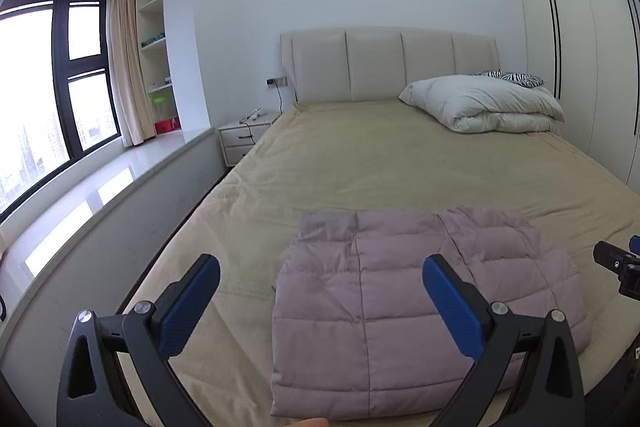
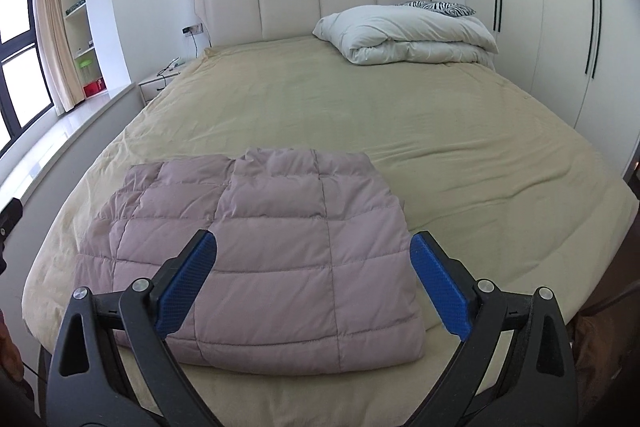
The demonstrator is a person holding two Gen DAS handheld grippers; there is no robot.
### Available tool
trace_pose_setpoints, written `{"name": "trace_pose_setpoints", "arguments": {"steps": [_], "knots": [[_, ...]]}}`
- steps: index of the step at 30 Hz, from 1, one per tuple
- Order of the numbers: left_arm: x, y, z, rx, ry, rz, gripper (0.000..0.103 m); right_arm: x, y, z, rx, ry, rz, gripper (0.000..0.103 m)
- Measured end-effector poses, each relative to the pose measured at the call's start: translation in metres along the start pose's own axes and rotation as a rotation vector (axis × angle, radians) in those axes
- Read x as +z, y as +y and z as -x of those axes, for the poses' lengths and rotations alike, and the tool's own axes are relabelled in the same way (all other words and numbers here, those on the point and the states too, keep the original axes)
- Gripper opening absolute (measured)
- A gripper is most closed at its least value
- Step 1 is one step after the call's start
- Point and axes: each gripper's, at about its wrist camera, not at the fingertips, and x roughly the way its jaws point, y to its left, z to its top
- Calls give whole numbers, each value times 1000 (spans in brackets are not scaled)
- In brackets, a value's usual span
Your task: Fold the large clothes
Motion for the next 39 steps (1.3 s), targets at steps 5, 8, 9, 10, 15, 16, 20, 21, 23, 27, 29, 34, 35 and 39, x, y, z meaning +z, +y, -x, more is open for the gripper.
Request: {"name": "trace_pose_setpoints", "arguments": {"steps": [5, 8, 9, 10, 15, 16, 20, 21, 23, 27, 29, 34, 35, 39], "knots": [[-11, -6, -7, 86, 74, 32, 103, -7, 9, 8, -13, 35, 26, 99], [-20, -9, -10, 76, 107, 9, 103, -13, 14, 14, -3, 51, 45, 99], [-22, -10, -11, 70, 125, 0, 103, -16, 16, 16, -5, 53, 53, 99], [-25, -11, -12, 62, 140, -3, 103, -18, 18, 17, -5, 56, 62, 99], [-36, -16, -16, 28, 200, 3, 103, -27, 24, 16, 0, 90, 76, 99], [-38, -17, -17, 23, 211, 3, 103, -28, 25, 16, 3, 93, 78, 99], [-45, -20, -20, 6, 248, 8, 103, -31, 25, 17, 4, 98, 81, 99], [-47, -20, -20, 3, 254, 10, 103, -31, 25, 17, 3, 99, 81, 99], [-49, -22, -19, -3, 260, 12, 103, -32, 24, 16, 4, 101, 79, 99], [-51, -23, -19, -6, 268, 14, 103, -33, 25, 14, 2, 116, 82, 99], [-53, -23, -20, -9, 275, 19, 103, -35, 27, 12, -3, 131, 93, 99], [-54, -21, -23, -21, 288, 30, 103, -38, 29, 9, 2, 142, 107, 99], [-54, -21, -23, -23, 291, 32, 103, -39, 29, 8, 2, 144, 108, 99], [-56, -20, -26, -30, 301, 36, 103, -40, 30, 6, 4, 152, 110, 99]]}}
